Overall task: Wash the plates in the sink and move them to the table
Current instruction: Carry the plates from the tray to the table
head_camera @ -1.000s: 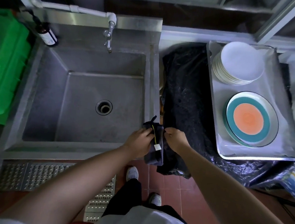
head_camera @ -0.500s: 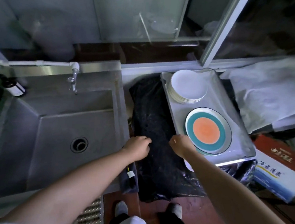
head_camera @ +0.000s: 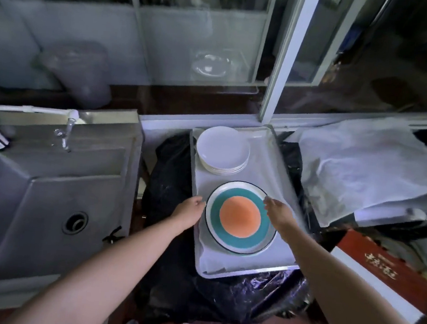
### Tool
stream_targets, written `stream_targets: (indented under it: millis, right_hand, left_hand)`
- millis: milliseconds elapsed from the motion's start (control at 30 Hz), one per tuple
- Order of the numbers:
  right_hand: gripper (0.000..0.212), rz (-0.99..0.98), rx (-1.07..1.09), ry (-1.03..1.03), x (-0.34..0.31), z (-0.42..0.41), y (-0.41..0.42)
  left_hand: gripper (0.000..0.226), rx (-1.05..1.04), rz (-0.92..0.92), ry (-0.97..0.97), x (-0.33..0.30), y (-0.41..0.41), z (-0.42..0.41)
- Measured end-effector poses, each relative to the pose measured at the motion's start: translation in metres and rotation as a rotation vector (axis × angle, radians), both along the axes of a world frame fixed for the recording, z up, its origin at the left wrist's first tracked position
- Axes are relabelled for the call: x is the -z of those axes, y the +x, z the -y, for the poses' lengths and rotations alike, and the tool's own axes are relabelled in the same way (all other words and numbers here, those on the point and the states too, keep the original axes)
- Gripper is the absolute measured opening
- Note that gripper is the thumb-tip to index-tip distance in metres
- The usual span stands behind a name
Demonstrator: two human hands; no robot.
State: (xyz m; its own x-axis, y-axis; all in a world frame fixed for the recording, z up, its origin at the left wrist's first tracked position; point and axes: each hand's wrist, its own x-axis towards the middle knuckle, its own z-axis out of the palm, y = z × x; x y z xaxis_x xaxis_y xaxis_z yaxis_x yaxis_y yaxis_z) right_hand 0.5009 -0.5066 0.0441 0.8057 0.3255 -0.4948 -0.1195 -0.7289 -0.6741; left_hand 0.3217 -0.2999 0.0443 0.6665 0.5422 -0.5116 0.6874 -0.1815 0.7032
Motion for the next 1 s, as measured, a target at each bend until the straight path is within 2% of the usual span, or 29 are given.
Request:
stream_targets:
  millis: [100,167,400,567,667,833,1000]
  right_hand:
    - [0.058,-0.167,0.134,0.138,0.002,0.02,0.021]
    - [0.054,-0.262,0.2,0.209,0.001,0.029,0.029]
    - [0.07,-0.576,0.431,0.222,0.02,0.044,0.052]
    - [0.063,-0.702,0.515,0.207,0.041,0.048,0.062]
    - [0.052,-0.749,0.51,0.176,0.053,0.048,0.065]
    - [0.044,-0.786,0.532,0.166,0.069,0.046,0.075]
    - [0.034,-0.79,0.506,0.156,0.073,0.041,0.071]
  left_hand:
    - [0.022,-0.232,-0.022,-0.304,-0.008,0.013,0.013]
    - [0.041,-0.328,-0.067,-0.419,-0.008,0.018,0.013]
    - [0.06,-0.371,-0.164,-0.558,0.005,0.037,-0.006]
    - [0.062,-0.377,-0.211,-0.623,0.016,0.06,-0.012]
    - [0.057,-0.439,-0.224,-0.676,0.027,0.07,-0.016]
    - [0.023,-0.404,-0.288,-0.742,0.031,0.083,-0.019]
    - [0.011,-0.493,-0.274,-0.779,0.041,0.089,-0.02]
